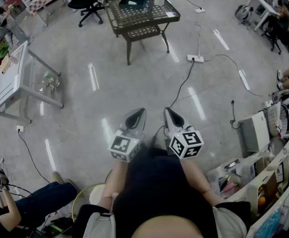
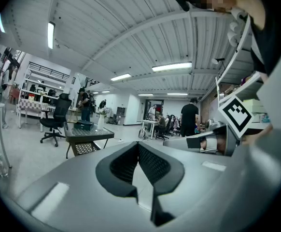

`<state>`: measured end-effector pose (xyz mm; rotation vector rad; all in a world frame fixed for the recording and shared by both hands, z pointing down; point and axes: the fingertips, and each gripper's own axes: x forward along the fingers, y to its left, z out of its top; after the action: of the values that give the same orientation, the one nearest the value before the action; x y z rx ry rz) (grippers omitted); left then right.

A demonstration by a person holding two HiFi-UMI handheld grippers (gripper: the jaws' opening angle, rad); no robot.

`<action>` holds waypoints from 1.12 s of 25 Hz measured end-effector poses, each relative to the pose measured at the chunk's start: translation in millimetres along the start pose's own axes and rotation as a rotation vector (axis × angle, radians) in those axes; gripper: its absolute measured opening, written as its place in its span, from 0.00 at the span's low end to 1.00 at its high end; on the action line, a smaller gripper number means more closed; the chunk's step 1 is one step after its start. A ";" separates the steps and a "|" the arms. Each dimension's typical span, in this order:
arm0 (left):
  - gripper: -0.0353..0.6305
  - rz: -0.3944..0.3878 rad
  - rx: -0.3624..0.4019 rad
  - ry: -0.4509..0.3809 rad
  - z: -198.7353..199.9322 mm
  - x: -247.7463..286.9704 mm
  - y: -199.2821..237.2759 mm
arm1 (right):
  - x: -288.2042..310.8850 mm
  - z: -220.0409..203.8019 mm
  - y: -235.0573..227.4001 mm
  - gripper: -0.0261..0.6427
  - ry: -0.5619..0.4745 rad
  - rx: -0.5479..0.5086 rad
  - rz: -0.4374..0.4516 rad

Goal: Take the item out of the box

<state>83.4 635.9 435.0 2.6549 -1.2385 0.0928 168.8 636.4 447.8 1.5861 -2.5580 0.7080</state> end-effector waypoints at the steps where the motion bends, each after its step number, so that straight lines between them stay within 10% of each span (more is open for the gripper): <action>1: 0.06 0.004 -0.001 0.001 -0.4 -1.9 0.5 | -1.1 0.4 1.7 0.04 0.000 -0.001 0.004; 28: 0.06 0.047 -0.025 0.010 -8.5 -14.0 -1.5 | -7.0 -12.6 5.8 0.04 0.045 0.031 0.031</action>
<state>75.8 649.2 441.0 2.6015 -1.2909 0.0966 164.7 649.5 455.1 1.5237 -2.5579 0.7801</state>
